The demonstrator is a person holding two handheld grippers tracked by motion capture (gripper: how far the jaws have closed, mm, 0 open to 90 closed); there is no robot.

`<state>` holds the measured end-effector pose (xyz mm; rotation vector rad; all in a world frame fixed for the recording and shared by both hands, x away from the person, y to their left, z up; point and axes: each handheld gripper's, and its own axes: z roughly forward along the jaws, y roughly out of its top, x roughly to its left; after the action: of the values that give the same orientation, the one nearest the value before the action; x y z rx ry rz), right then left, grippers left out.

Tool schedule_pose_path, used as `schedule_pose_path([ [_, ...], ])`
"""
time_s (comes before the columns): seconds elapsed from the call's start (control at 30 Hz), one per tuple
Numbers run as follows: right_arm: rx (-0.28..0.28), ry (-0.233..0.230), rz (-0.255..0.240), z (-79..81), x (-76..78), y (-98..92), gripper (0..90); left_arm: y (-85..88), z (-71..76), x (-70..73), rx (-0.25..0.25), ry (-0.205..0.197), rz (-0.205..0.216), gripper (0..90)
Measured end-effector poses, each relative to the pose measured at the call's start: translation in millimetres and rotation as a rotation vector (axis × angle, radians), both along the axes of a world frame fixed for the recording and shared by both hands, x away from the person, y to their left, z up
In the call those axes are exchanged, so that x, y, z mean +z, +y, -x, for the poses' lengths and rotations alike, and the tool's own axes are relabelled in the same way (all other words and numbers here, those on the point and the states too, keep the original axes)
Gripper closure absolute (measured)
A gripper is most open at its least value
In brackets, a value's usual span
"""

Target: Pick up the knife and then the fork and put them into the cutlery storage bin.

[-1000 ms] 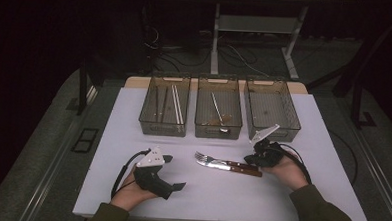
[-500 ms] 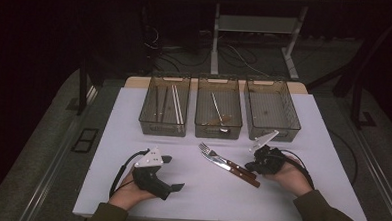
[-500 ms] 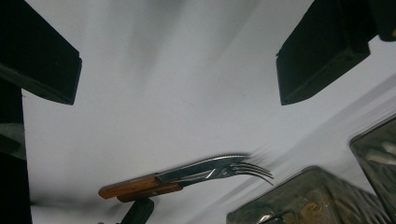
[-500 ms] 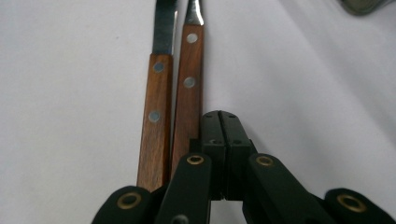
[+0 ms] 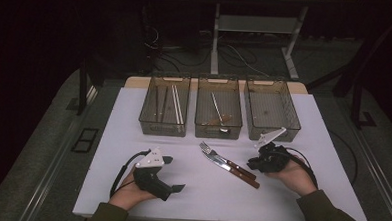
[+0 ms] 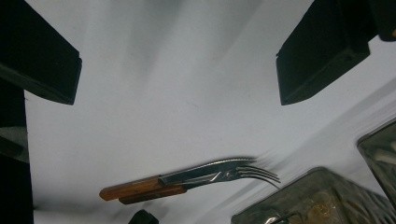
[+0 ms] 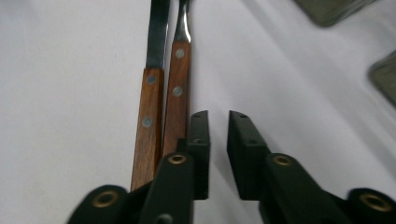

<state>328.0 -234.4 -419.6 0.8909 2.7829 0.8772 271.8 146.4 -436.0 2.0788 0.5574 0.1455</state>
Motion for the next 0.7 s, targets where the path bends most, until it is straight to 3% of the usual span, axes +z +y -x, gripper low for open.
schedule_pose_path([
  [0.13,-0.022,-0.003,-0.032,0.1,2.6,-1.1,64.2,-0.4,0.1,0.1,0.0,0.0,0.0,0.0],
  [0.23,-0.021,0.0,-0.056,0.2,4.7,1.3,63.0,-0.1,0.3,-0.1,0.0,0.0,-0.001,0.0],
  [0.43,-0.004,0.001,-0.081,-2.4,8.1,10.1,64.1,-0.3,0.0,-0.3,0.003,0.003,0.002,0.0],
  [0.7,0.02,0.003,-0.073,-7.1,5.3,23.7,68.7,-1.0,0.0,-0.7,0.004,0.005,-0.001,0.0],
])
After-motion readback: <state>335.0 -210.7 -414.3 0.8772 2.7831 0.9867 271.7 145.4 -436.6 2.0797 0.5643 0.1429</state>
